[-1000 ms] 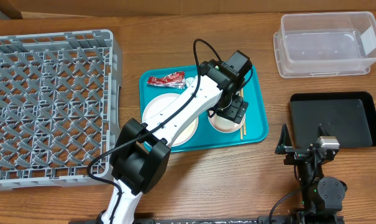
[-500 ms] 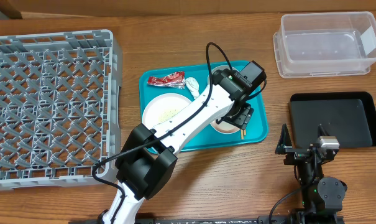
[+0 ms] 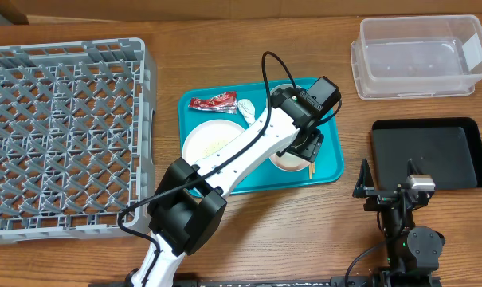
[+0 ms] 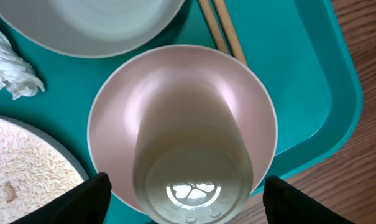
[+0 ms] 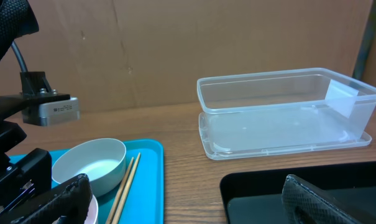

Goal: Sort waste into correct bins and load items into the dishwasher
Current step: 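Lower the left gripper and grasp the white cup inside the pink bowl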

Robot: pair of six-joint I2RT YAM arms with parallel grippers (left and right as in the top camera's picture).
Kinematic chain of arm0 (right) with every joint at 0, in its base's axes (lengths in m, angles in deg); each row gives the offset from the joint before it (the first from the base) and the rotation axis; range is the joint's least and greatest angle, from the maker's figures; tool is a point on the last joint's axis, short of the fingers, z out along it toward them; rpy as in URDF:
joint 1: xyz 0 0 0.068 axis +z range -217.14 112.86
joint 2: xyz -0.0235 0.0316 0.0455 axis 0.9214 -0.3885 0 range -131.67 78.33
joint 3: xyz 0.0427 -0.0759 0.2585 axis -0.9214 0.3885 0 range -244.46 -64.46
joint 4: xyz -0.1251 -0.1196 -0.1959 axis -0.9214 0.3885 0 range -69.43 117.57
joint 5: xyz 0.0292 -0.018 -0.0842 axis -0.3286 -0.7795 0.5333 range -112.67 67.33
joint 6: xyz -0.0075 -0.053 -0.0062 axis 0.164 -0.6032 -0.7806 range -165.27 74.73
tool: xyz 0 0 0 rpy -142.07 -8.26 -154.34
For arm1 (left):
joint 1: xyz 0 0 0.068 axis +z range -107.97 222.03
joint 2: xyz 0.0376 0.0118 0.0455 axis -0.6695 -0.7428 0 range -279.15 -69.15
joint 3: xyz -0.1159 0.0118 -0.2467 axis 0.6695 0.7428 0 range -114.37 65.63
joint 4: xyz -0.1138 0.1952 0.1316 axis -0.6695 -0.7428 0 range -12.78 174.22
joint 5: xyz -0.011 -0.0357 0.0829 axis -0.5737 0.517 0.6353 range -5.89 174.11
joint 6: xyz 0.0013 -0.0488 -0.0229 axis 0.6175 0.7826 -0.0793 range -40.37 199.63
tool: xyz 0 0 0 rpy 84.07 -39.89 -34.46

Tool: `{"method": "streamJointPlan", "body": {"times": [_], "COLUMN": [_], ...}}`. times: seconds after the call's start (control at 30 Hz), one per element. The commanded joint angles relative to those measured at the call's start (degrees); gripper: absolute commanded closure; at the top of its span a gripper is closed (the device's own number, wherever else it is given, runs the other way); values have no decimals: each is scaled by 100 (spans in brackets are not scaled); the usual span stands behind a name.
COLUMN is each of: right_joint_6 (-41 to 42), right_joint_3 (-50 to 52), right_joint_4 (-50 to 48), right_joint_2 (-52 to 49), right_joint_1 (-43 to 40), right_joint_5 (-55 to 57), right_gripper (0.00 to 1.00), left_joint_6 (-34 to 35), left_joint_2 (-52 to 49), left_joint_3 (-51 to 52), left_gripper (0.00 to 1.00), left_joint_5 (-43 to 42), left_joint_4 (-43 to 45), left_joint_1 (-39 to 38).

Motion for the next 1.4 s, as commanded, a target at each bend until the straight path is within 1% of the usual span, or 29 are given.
{"method": "streamJointPlan", "body": {"times": [0.0, 0.27, 1.07, 1.23, 1.37], "right_joint_6": [22, 22, 22, 22, 22], "right_joint_3": [59, 59, 59, 59, 59], "right_joint_4": [-33, -33, -31, -31, -31], "right_joint_2": [68, 68, 68, 68, 68], "right_joint_1": [-17, -17, -17, -17, -17], "right_joint_5": [35, 33, 35, 35, 35], "right_gripper": [0, 0, 0, 0, 0], "left_joint_6": [227, 227, 225, 221, 223], "left_joint_2": [-149, -149, -151, -151, -151], "left_joint_3": [26, 72, 433, 435, 435], "left_gripper": [21, 23, 20, 21, 21], "left_joint_5": [-87, -90, -85, -74, 92], "left_joint_4": [20, 63, 555, 546, 476], "left_joint_1": [0, 0, -2, -2, 2]}}
